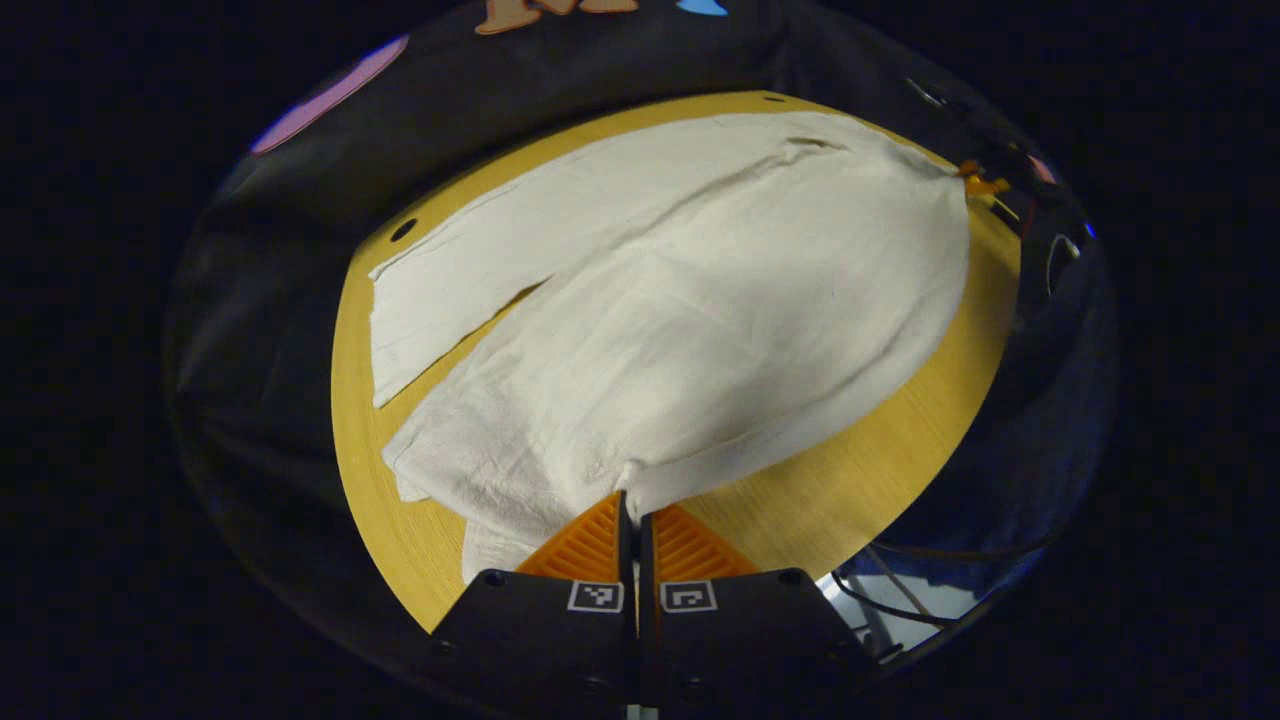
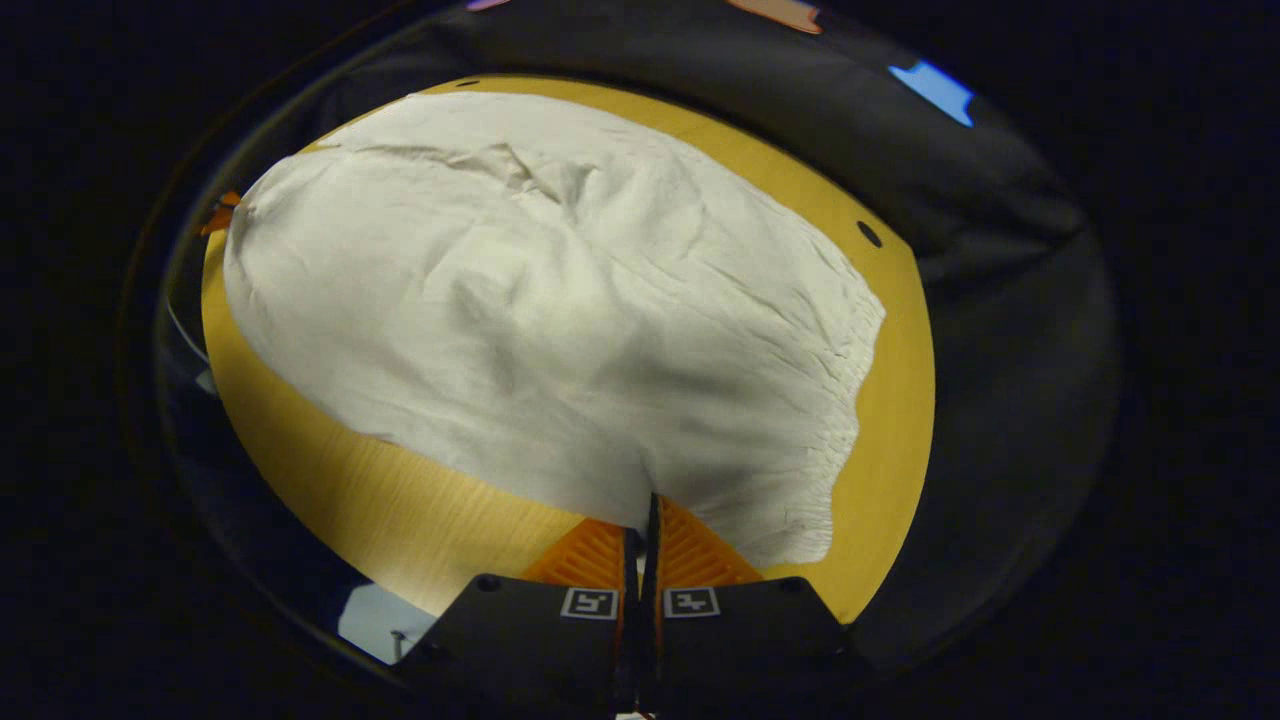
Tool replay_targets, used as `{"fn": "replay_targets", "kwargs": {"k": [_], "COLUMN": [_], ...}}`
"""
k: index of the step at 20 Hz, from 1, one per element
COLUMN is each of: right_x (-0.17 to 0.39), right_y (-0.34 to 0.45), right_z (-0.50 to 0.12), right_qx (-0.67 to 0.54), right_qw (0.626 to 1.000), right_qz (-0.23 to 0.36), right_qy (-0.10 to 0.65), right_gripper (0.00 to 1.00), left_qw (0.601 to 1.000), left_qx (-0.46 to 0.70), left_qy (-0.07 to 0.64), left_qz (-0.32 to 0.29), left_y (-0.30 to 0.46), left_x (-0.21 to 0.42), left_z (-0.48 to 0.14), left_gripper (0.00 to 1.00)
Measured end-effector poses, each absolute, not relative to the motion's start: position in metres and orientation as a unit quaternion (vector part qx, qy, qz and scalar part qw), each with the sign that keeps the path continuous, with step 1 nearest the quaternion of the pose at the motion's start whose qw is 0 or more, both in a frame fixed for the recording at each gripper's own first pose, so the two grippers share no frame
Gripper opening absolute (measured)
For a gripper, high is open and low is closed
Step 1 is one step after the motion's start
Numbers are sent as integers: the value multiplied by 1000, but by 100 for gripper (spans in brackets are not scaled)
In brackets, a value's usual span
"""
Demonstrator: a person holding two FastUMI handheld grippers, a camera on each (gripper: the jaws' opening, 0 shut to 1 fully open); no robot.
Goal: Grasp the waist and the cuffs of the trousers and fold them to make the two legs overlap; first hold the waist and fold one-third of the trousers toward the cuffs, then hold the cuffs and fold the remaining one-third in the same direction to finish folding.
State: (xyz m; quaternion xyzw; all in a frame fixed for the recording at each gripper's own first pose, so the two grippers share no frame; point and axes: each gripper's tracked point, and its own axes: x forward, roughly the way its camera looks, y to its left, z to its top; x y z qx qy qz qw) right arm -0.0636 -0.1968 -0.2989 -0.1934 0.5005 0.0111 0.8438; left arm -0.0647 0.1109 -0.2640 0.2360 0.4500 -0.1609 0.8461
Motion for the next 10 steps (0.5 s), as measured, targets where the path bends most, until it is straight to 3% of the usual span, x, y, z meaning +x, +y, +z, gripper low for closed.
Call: {"fn": "replay_targets", "kwargs": {"k": [4, 10], "right_x": [-37, 13], "right_y": [-195, -204], "right_z": [-262, -197], "right_qx": [-110, -40], "right_qw": [893, 931], "right_qz": [-70, -129], "right_qy": [431, 340], "right_gripper": [2, 2], "left_qw": [907, 959], "left_qx": [136, 55], "left_qy": [387, 278], "left_qz": [-95, -24], "left_y": [99, 91], "left_x": [-22, 58], "left_z": [-226, -142], "left_gripper": [0, 0]}}
